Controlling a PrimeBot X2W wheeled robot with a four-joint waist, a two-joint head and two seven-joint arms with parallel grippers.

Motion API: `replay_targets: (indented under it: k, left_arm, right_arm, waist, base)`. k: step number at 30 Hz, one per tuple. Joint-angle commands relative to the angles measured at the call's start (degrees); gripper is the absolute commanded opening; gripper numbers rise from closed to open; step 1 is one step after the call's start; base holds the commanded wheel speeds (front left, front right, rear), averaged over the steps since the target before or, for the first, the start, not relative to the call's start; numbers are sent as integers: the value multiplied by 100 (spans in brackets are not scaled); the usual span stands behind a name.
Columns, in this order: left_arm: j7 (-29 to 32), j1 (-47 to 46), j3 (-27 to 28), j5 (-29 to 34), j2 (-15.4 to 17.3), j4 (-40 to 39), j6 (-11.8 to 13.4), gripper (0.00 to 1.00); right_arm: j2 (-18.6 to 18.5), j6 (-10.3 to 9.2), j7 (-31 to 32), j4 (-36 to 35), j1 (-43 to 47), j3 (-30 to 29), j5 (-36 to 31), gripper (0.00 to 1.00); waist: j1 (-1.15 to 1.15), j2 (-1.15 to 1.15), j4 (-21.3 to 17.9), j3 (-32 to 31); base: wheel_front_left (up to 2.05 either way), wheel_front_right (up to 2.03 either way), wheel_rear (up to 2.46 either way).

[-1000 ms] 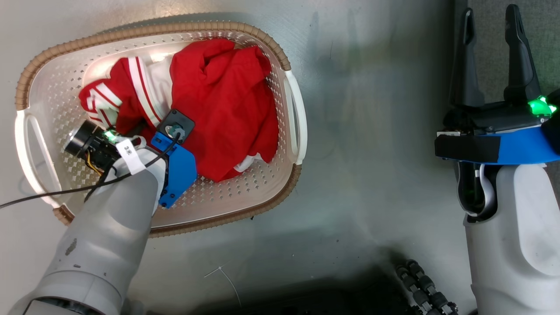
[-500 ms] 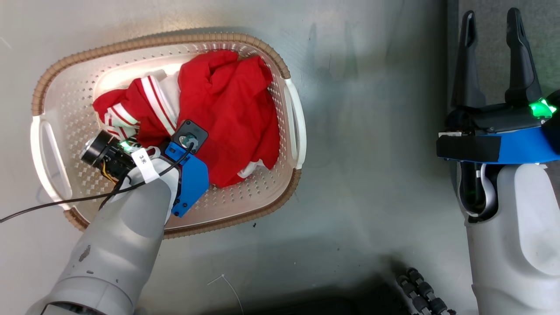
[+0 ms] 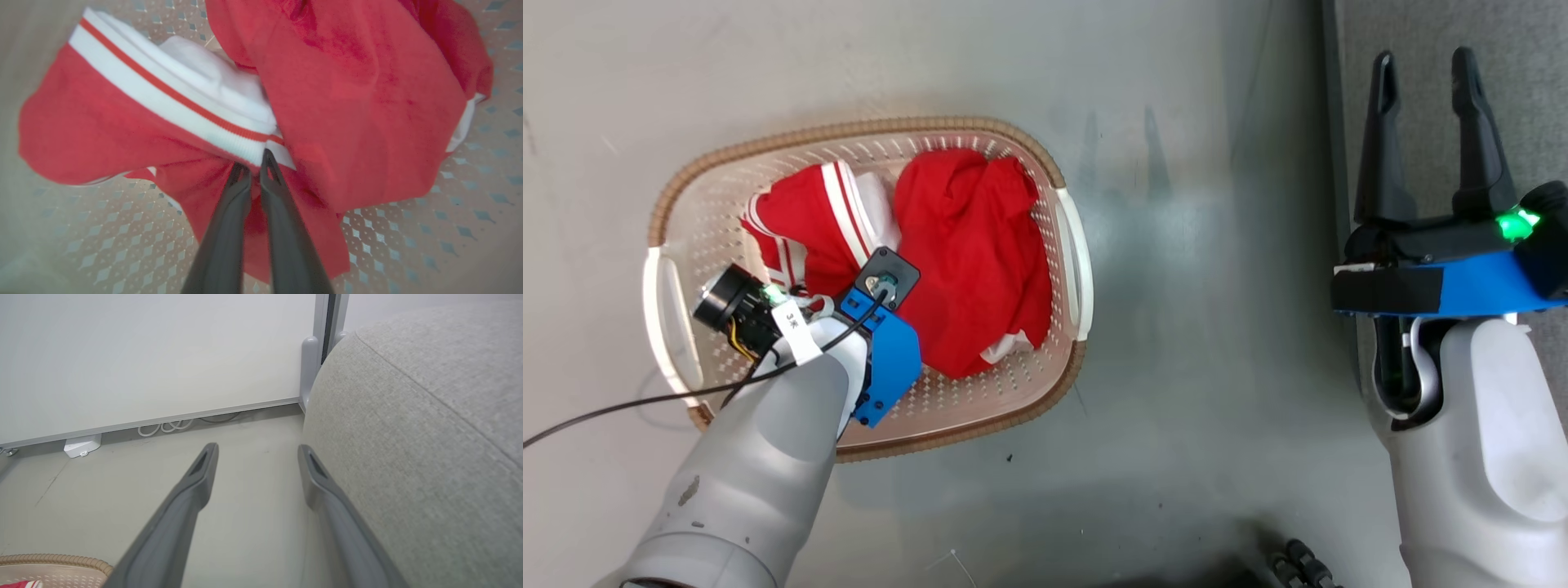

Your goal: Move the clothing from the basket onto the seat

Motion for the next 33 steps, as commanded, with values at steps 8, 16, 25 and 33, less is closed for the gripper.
replay_targets:
  k: [8,16,25,33]
  left_arm:
    - [-264,287,-102,-209,-30,4,-106,0]
    - [-415,612,-256,-614,-39,-274,-279,0]
    - [-446,1163,-627,-1168,-38,-859,-167,0]
    - [-661,1696,-971,-1750,-38,-1299,35,0]
  right_arm:
    - [-11,-4,-5,152,211,18,-69,100]
    - [-11,-4,-5,321,445,5,-109,100]
    - [-11,-4,-5,484,816,-34,-128,100]
    - [-12,-4,-5,627,1247,-95,-164,100]
  waist:
    - [0,0,161,-711]
    - [0,0,312,-1407]
    - [0,0,490,-2145]
    - [0,0,627,-2869]
  base:
    - [0,0,0]
    - [0,0,0]
    - [0,0,0]
    - [0,0,0]
